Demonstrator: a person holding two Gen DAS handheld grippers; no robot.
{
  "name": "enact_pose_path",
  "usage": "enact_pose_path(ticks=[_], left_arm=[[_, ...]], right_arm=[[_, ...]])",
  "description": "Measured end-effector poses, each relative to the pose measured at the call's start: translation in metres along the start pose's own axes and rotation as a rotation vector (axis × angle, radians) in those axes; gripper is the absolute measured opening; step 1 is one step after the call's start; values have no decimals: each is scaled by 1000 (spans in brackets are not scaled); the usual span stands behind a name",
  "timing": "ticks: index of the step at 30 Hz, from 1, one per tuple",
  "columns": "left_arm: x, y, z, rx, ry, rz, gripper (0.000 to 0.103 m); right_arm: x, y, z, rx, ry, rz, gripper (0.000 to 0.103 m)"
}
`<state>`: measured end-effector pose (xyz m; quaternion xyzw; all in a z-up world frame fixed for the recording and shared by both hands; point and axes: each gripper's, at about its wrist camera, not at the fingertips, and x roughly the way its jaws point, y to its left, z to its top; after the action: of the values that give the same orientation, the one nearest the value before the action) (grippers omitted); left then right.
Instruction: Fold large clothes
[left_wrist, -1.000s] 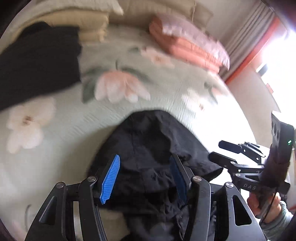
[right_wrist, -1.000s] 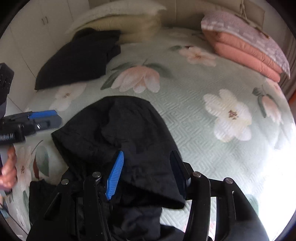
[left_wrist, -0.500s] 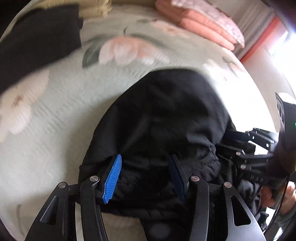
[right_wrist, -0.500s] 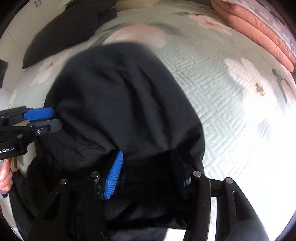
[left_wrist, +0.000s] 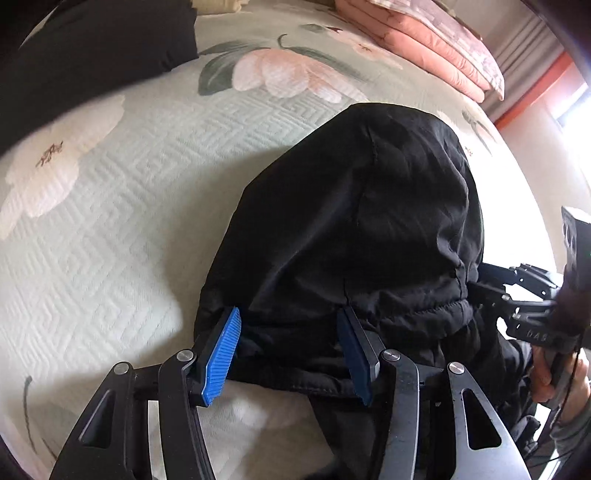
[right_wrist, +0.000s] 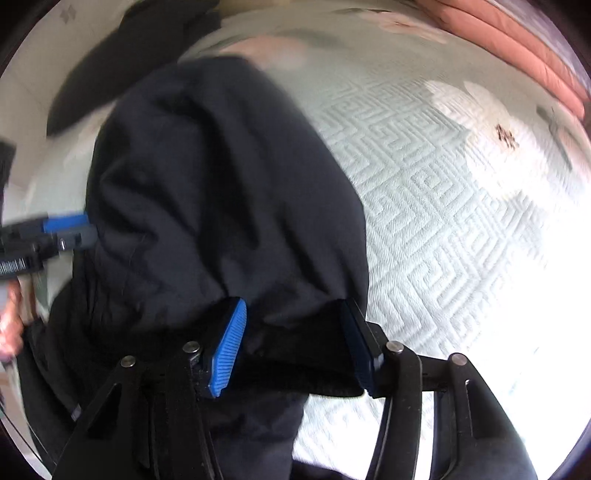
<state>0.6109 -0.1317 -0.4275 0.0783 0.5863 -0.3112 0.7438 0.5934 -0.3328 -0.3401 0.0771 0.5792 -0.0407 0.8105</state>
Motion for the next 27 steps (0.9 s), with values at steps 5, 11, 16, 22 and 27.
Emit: enact_pose_path(ticks=[5,11,16,22,27], left_arm=[[-8,-2,-2,-6,-11,-7,56],[-63,-6,10,35,-64,-62,57],[-93,-12,49,68,-123,-116,81],[-23,18,92,-39,79,-264,81],[13,31,92,-95,134,-337,81]], right_arm=[[-5,12,-2,-68,-13,-11,59],[-65,1,4,-87,-76,56,68],[-82,-12,33,-85,-129,37,82],[-33,-51,71,32,-37,177,82],[6,-56,71,56,25,236,82]])
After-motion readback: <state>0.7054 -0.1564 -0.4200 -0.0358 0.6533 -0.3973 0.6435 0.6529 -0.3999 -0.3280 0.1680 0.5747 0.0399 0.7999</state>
